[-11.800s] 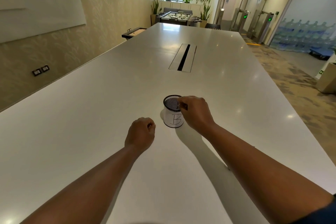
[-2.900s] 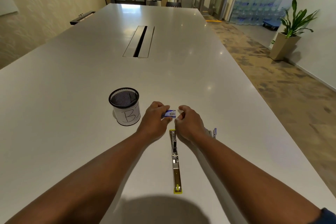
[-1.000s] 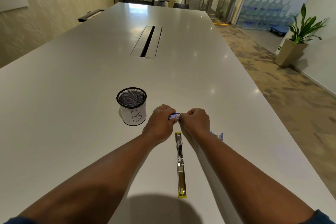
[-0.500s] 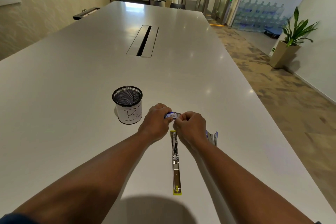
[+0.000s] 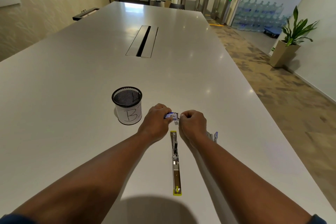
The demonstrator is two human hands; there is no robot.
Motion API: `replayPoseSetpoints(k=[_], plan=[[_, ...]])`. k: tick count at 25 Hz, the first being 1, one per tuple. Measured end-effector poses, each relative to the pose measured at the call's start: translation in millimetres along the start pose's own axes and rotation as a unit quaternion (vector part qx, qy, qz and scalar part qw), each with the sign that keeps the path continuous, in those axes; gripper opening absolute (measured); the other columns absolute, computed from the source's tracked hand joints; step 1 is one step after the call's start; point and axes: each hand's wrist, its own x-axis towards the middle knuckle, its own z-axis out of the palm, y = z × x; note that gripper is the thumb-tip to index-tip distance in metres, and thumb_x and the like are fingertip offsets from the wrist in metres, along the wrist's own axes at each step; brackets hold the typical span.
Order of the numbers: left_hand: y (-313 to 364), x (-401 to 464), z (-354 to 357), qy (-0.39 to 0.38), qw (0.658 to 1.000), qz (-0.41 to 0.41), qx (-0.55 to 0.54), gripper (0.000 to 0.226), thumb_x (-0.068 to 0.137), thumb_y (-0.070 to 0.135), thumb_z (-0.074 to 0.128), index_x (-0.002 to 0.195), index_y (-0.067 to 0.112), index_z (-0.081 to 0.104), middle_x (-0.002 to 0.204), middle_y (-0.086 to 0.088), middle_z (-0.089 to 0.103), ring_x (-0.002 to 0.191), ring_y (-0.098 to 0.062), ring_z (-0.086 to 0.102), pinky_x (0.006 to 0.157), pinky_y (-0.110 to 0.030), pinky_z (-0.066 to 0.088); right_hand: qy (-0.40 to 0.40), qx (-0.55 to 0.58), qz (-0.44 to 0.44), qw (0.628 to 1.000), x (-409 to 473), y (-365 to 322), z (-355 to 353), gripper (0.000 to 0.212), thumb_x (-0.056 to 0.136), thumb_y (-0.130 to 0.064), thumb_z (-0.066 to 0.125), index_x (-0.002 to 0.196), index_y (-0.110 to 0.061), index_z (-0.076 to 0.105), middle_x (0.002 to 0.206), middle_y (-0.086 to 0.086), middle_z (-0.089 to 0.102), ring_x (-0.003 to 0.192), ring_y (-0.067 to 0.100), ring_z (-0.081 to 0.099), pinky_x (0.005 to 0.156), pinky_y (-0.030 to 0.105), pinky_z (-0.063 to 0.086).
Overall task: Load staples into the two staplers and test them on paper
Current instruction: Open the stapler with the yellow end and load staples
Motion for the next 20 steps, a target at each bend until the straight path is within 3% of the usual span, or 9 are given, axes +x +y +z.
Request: replayPoseSetpoints(k=[6,12,20], plan=[[-1.2,0.6,0.0,0.003,1.000,0.007,0.006,0.020,0.094,0.018,0.065,0.113,0.015,0.071,0.108,0.004,0.058,0.102,-0.017,0.054,0.082,-0.032,0.048,-0.005,0.002,-0.003,1.000,-1.5,-3.3,2.2,0.017,0.089,-0.015,0.063,0.077,-0.018,0.076,0.074,-0.005,0.070,0.073,0.014,0.065,0.066,0.031,0.052],[-4.1,0.0,1.9,0.012,1.000,0.010,0.002,0.020,0.096,0.023,0.065,0.114,0.018,0.071,0.106,0.012,0.054,0.105,-0.012,0.042,0.081,-0.029,0.037,-0.033,-0.002,-0.018,0.999,-4.6,-4.1,2.9,0.018,0.092,-0.018,0.062,0.089,-0.018,0.079,0.085,-0.003,0.074,0.078,0.014,0.066,0.066,0.028,0.050],[-6.3,1.5,4.1,0.017,1.000,0.008,0.001,0.023,0.096,0.023,0.063,0.117,0.018,0.071,0.110,0.011,0.058,0.106,-0.009,0.039,0.084,-0.029,0.037,-0.038,0.012,-0.029,0.999,-5.2,-0.3,1.8,0.018,0.093,-0.014,0.061,0.095,-0.015,0.079,0.091,0.000,0.075,0.084,0.015,0.067,0.075,0.030,0.053]])
